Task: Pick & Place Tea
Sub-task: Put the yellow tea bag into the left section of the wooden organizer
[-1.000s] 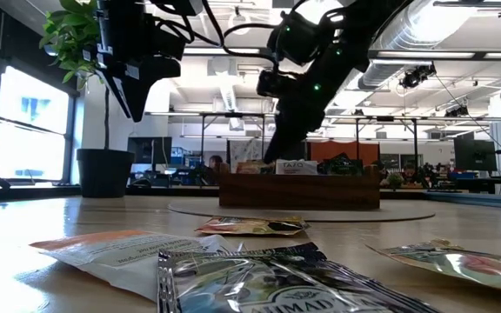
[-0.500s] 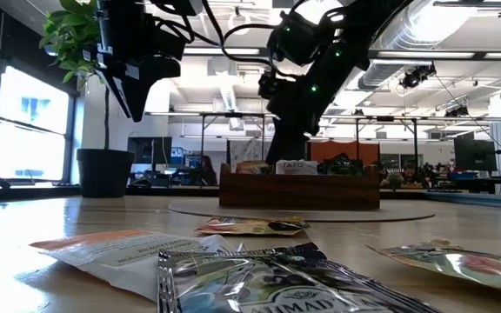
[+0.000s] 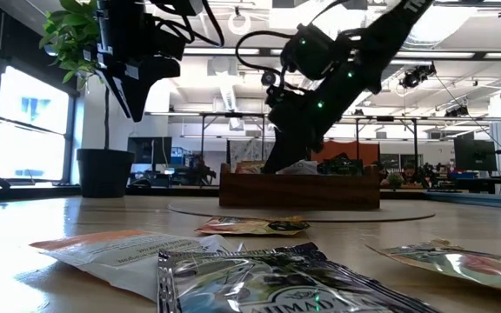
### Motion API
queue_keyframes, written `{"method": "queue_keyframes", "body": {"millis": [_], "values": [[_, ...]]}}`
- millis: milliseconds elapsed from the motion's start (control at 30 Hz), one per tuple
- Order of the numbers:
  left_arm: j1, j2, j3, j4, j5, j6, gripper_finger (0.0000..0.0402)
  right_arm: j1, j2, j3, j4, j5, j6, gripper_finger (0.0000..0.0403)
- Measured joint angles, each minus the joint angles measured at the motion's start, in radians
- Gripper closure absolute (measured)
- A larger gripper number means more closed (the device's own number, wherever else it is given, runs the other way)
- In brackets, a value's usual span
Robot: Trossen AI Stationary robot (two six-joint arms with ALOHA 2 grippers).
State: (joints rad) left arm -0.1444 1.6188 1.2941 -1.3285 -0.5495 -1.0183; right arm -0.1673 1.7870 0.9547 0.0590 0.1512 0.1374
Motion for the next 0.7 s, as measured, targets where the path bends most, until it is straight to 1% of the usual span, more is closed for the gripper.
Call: {"method": "queue_keyframes", "body": {"millis": [133, 200, 267, 367, 433, 567, 700], "values": [[0.0, 0.0, 0.0, 0.0, 0.0, 0.0, 0.0299, 0.0, 0.0, -0.04, 0.085, -0.007, -0.008, 0.0321], [0.0, 0.0, 0.0, 0.0, 0.0, 0.0, 0.0299, 0.0, 0.0, -0.043, 0.09, -0.01, -0.022, 0.0327], [0.0, 0.0, 0.0, 0.0, 0.0, 0.0, 0.0299, 0.0, 0.0, -0.042, 0.09, -0.022, -0.047, 0.0344], [0.0, 0.0, 0.0, 0.0, 0.0, 0.0, 0.0299, 0.0, -0.002, -0.037, 0.085, -0.06, -0.08, 0.0386], [0.0, 0.0, 0.0, 0.0, 0.0, 0.0, 0.0299, 0.002, -0.009, -0.027, 0.069, -0.091, -0.135, 0.0397], [0.0, 0.0, 0.0, 0.0, 0.0, 0.0, 0.0299, 0.015, -0.055, 0.037, -0.053, -0.072, -0.205, 0.0396], [0.0, 0.0, 0.001, 0.0, 0.0, 0.0, 0.0299, 0.031, -0.081, 0.154, -0.287, -0.01, -0.335, 0.0398]]}}
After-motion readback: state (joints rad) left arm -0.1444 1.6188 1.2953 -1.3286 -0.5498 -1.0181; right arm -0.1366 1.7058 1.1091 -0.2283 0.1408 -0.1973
